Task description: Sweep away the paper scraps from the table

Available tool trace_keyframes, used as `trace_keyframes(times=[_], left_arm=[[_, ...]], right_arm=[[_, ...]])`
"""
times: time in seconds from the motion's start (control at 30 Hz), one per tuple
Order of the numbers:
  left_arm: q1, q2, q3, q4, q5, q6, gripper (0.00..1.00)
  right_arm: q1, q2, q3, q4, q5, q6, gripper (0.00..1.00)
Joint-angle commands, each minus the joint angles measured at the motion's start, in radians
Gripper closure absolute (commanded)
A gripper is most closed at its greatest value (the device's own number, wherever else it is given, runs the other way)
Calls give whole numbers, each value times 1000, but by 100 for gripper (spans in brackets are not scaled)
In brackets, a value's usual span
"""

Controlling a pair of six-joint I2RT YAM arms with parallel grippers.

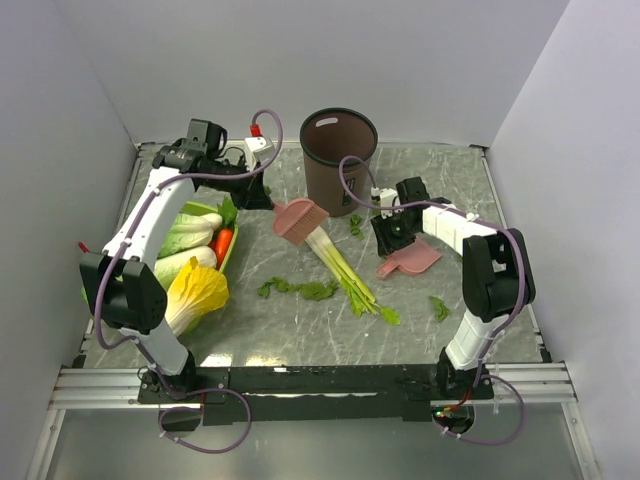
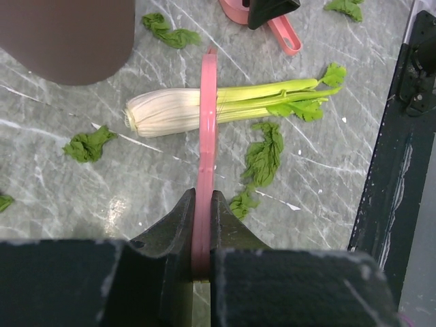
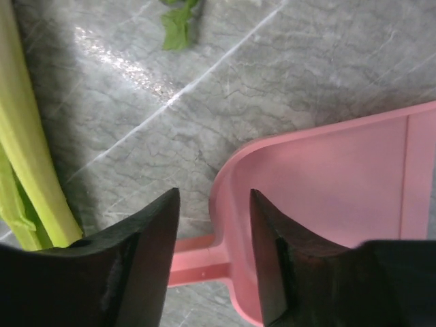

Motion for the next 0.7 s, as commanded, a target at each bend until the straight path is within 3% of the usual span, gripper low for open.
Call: trace_keyframes(times=[0.0, 0.3, 0.43, 0.67], left_arm=[[-4, -56, 0, 4, 2, 27, 99], [-4, 2, 55, -87, 8, 113, 99], [-4, 31, 100, -160, 17, 170, 99], [-3, 23, 65, -119, 36, 171, 99]], right_arm=[[10, 4, 37, 9, 12, 27, 52], [36, -8, 27, -13, -18, -71, 80], [36, -50, 11, -65, -27, -205, 94], [40, -117, -19, -194, -44, -606, 99]])
